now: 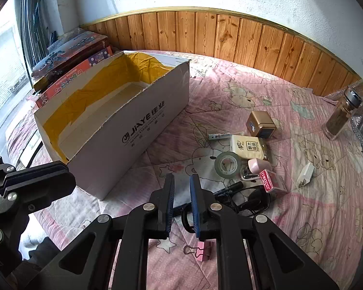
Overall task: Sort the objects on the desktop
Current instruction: 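Move the left tool toward the black marker while the right tool approaches the black glasses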
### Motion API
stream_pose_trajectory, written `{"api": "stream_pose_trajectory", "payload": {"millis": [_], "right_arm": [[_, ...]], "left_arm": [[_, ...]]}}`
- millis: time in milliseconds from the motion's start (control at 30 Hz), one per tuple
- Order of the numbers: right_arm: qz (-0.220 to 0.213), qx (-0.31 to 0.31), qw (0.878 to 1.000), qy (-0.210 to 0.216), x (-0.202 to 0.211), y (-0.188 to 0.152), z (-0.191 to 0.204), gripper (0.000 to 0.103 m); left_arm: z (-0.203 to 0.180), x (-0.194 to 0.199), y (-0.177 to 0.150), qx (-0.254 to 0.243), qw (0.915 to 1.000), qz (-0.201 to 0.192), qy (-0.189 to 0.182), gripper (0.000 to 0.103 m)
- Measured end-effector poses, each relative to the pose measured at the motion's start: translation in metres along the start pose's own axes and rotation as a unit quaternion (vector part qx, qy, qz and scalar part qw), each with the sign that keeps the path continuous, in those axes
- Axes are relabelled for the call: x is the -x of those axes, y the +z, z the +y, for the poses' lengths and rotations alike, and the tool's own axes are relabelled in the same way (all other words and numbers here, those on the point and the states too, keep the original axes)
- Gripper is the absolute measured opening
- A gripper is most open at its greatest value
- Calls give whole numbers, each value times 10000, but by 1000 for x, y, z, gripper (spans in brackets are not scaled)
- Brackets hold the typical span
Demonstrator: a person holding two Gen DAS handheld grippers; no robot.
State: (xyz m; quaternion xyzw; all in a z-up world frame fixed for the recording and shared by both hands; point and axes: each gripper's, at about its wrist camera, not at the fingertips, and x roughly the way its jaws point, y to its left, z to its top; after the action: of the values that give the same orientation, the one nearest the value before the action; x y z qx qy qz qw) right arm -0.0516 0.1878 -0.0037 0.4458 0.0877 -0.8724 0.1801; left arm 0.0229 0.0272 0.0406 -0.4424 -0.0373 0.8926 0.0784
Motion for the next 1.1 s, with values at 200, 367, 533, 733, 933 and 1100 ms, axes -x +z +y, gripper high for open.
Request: {"api": "stream_pose_trajectory", "payload": {"millis": [200,367,533,733,933,1100], "right_arm": [[127,-262,9996,-12,-8,-10,-25,15],[127,-466,9988,10,-15,-15,-43,21],[196,-967,9950,172,-17,-26,-76,35],[339,-1735,9835,378,-29,-51,-129,42],[487,-2234,9693,909,-41,-68,-147,45],[624,-3032,9305,1956,-63,-82,-154,46]], "left_arm": [[-16,-21,1,-101,9991,241,-347,6],[-28,-43,0,-215,9965,500,-626,9],[-33,-69,-2,-175,9930,789,-861,31],[-34,-104,-2,-89,9886,1114,-1010,39],[-32,-134,-7,-128,9853,1408,-964,41],[-24,-147,-11,-46,9840,1526,-920,41]]}}
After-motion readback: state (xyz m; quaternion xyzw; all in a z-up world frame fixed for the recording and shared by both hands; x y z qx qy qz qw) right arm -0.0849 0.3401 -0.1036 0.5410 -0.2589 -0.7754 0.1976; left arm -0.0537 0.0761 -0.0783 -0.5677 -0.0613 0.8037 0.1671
